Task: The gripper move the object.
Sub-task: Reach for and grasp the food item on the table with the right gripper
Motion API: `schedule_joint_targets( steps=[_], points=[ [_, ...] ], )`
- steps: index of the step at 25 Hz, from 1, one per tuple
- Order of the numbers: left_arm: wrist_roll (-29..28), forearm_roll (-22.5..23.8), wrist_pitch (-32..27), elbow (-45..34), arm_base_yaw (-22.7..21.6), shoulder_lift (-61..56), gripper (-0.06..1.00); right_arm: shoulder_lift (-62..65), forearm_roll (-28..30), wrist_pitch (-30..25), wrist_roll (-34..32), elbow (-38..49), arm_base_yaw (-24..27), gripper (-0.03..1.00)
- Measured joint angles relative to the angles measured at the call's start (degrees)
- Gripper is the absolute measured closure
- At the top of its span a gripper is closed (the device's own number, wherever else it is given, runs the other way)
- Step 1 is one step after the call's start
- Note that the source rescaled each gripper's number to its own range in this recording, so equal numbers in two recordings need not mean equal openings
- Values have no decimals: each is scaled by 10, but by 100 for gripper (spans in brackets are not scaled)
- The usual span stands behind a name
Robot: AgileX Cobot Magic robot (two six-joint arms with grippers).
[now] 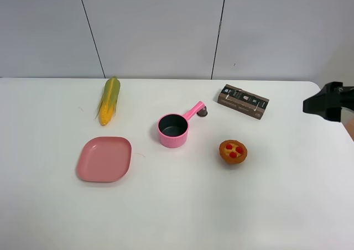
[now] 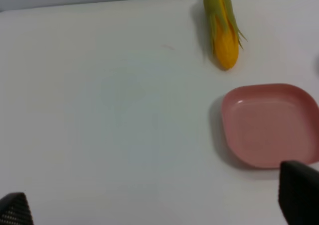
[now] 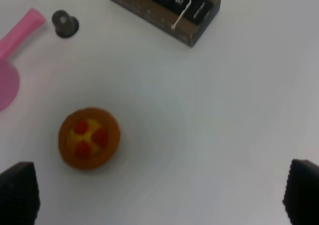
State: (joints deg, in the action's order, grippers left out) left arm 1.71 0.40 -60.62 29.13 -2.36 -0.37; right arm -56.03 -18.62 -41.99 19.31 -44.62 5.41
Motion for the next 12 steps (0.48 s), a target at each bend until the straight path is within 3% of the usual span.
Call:
schedule_joint_targets(
  steps=[6, 12],
  points=[
    [0, 0, 0, 0, 0, 0, -6, -118, -41, 48, 81, -23, -24, -3],
    [0, 0, 0, 0, 0, 0, -6, -218, 56, 54, 91, -48, -144, -3]
  ],
)
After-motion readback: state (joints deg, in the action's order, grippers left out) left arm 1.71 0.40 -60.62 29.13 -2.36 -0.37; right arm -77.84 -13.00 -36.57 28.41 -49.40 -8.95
